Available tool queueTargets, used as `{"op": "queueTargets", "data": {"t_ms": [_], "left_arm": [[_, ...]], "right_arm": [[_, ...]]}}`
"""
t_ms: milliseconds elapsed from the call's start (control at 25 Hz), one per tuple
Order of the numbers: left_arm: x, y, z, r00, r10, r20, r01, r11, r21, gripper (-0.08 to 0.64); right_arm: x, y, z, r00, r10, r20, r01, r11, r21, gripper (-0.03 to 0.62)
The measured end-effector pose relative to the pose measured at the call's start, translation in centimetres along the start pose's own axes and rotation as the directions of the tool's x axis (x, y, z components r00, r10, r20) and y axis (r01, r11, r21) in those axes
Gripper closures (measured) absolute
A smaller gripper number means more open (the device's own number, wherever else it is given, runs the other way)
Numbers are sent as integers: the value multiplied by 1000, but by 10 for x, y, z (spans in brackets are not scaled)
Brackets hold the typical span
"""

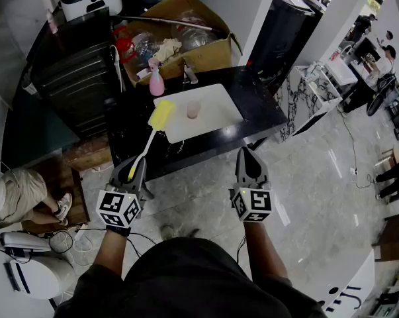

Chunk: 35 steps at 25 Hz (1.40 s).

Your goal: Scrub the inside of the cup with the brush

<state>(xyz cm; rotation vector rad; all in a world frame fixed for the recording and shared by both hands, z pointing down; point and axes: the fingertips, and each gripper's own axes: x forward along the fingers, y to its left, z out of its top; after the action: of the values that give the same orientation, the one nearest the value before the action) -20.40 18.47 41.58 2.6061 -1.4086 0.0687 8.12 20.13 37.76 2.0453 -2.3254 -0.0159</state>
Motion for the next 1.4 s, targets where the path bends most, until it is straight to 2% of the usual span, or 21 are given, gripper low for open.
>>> {"op": "queueTargets", "data": {"t_ms": [400,800,1040,1400], "left_arm": [[5,-4,-2,1000,19,0,-19,1000,5,523],[13,-29,-3,998,57,-1,-57,998,14,523],[15,-43,-5,997,78,-3,-77,996,32,523],[37,-31,-16,996,92,-20,-91,995,38,523]], "right_arm": [[-2,-11,-3,1000,10,23,-10,1000,-1,592],[-5,-32,-2,997,71,26,-70,997,-14,592],[-4,-40,-15,994,109,25,-109,994,4,591],[20,-49,-27,993,118,16,-118,993,9,591]]}}
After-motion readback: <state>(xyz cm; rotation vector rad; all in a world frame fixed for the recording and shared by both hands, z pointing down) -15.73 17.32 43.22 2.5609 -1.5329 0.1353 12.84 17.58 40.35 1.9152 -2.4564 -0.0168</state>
